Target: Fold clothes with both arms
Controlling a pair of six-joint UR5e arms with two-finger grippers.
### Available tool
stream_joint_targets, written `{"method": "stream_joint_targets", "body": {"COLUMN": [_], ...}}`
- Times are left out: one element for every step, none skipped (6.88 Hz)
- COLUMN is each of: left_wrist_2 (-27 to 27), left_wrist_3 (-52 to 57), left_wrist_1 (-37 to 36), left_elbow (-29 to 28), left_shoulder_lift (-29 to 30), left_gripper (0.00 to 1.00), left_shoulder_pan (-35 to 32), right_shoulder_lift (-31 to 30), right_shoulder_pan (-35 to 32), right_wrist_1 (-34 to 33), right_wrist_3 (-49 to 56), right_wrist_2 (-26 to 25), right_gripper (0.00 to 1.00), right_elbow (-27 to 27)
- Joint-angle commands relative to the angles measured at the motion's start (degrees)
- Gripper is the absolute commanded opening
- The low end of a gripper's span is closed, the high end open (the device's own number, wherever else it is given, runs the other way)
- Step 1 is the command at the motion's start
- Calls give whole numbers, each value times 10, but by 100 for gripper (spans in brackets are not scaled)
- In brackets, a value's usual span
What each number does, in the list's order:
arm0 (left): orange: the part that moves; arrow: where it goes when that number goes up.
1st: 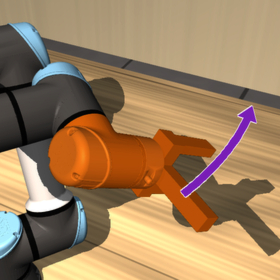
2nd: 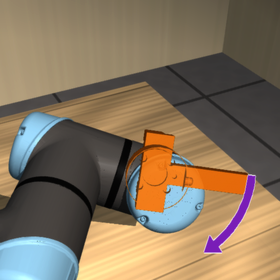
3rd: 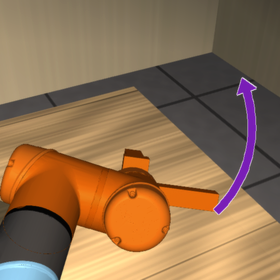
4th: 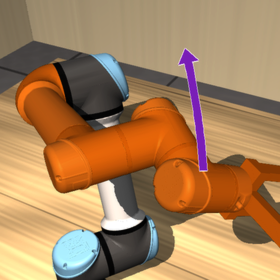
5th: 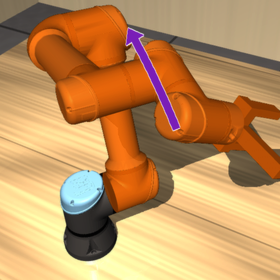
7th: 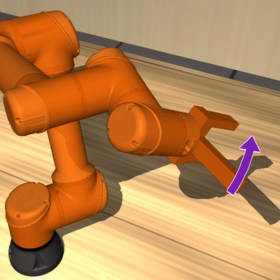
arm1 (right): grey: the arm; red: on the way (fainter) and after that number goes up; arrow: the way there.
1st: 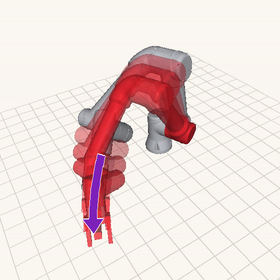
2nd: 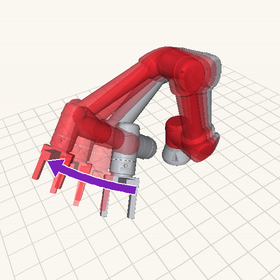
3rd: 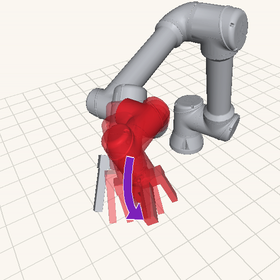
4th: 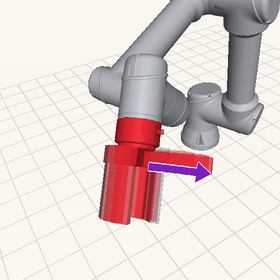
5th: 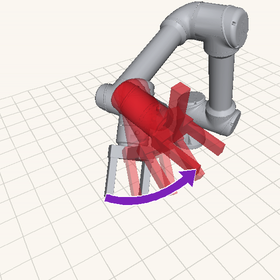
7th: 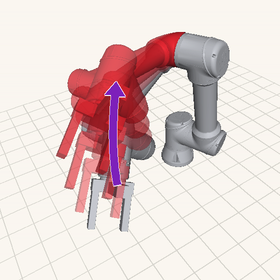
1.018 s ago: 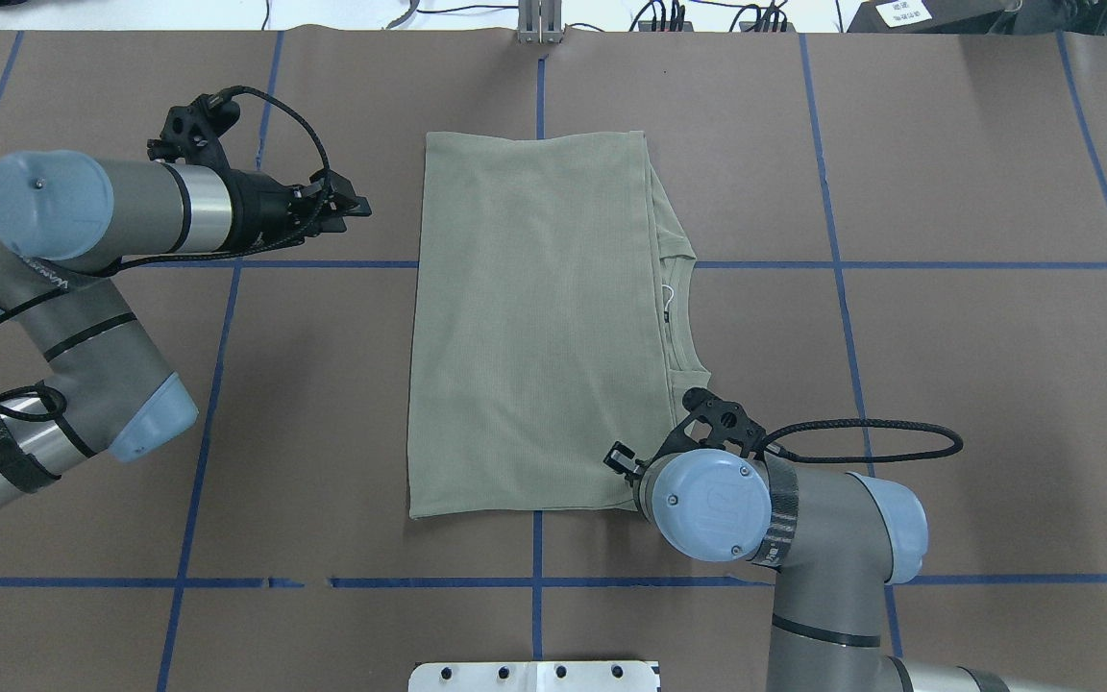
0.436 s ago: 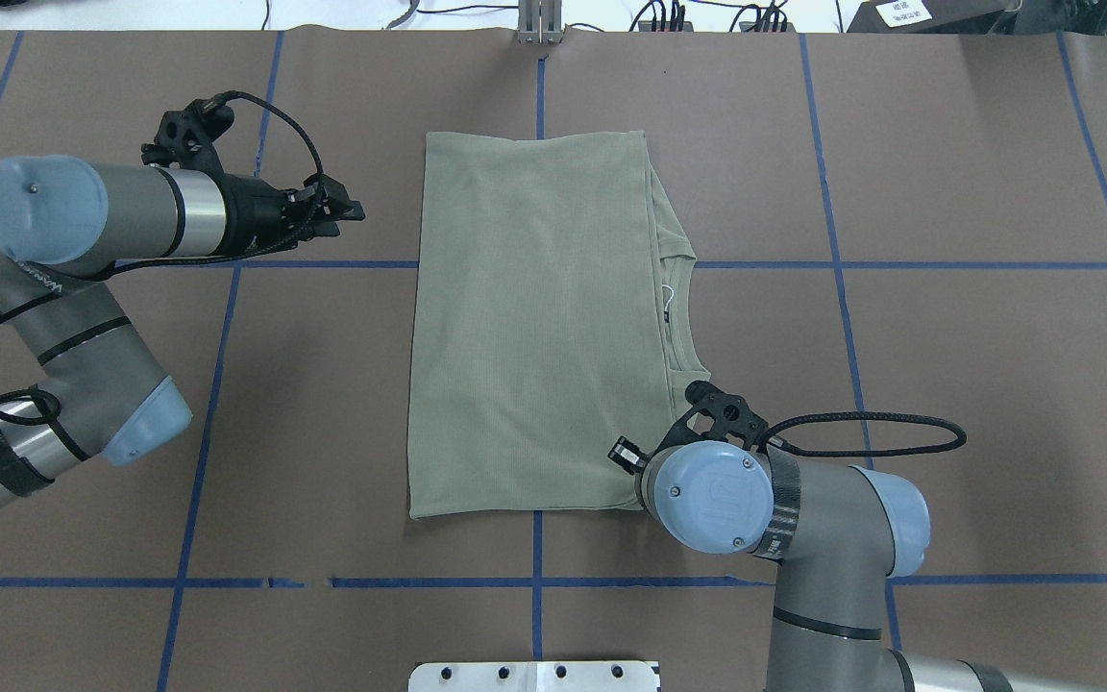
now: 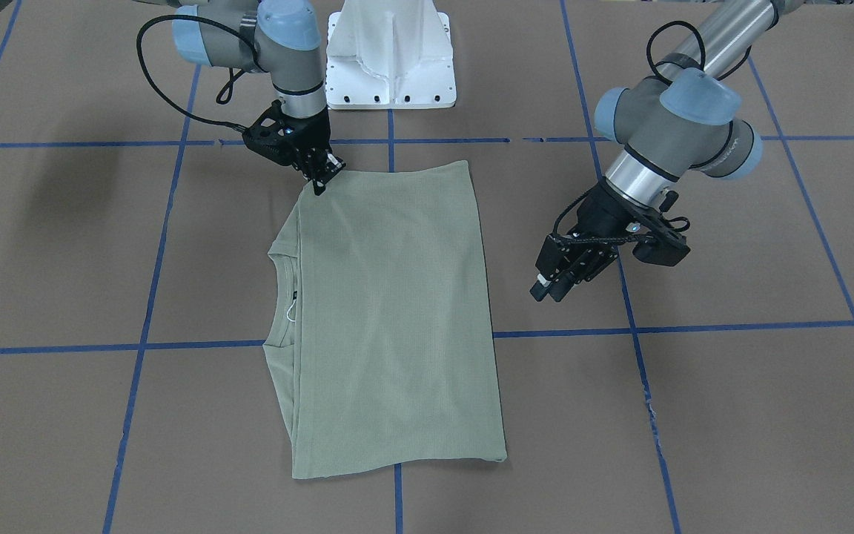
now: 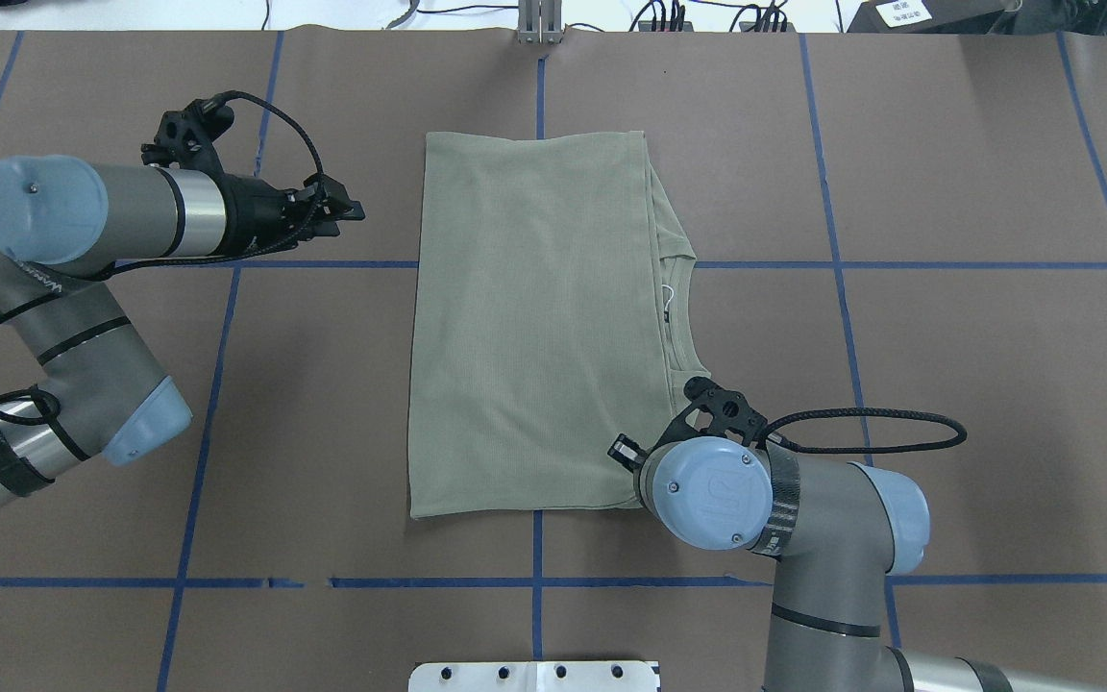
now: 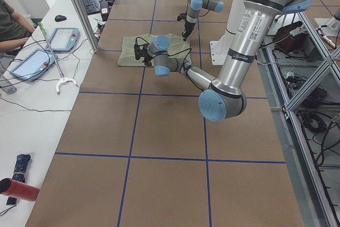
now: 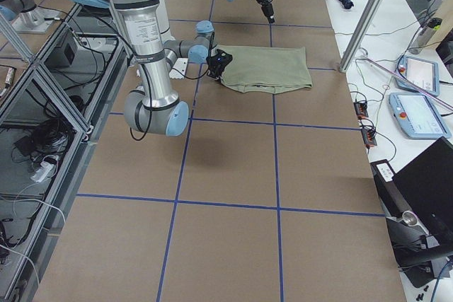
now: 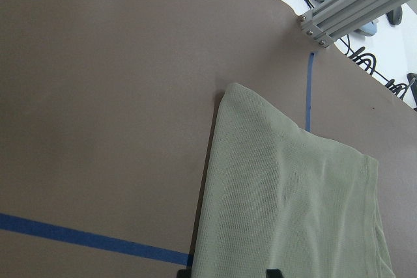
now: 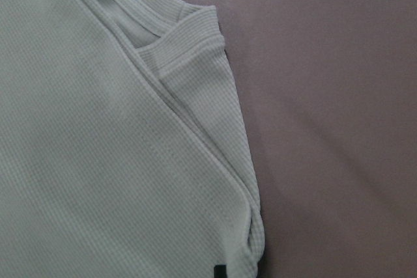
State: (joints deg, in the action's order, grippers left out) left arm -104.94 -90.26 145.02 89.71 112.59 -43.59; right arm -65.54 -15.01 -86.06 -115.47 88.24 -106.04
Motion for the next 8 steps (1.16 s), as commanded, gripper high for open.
{"method": "stream_joint_targets", "body": {"left_wrist_2": [-1,-1,-1,-2,0,5,36,74], "left_wrist_3": [0,0,-2,-20,-73,-108,-138,-157], "left_wrist_1": [0,0,0,0,-1,-1,-7,-78], "left_elbow": [0,0,6,30,59,104,156,188], "left_shoulder_lift": [0,0,-1,-17,-24,-61,-99,-103], "left_gripper": [48,48,49,50,50,54,55,57], "left_shoulder_pan": [0,0,0,2,17,51,91,131], "right_shoulder_lift": [1,2,1,1,1,0,-1,-2], "right_shoulder_pan": [-5,-5,-5,-8,-7,-7,-6,-6], "right_wrist_1": [-2,-3,-3,-8,-21,-21,-21,-21], "right_wrist_3": [1,1,1,0,0,0,1,1], "right_wrist_2": [1,1,2,7,8,8,12,12], "right_gripper": [0,0,0,0,0,0,0,0], "right_elbow": [-6,-8,-18,-25,-32,-33,-34,-34]}}
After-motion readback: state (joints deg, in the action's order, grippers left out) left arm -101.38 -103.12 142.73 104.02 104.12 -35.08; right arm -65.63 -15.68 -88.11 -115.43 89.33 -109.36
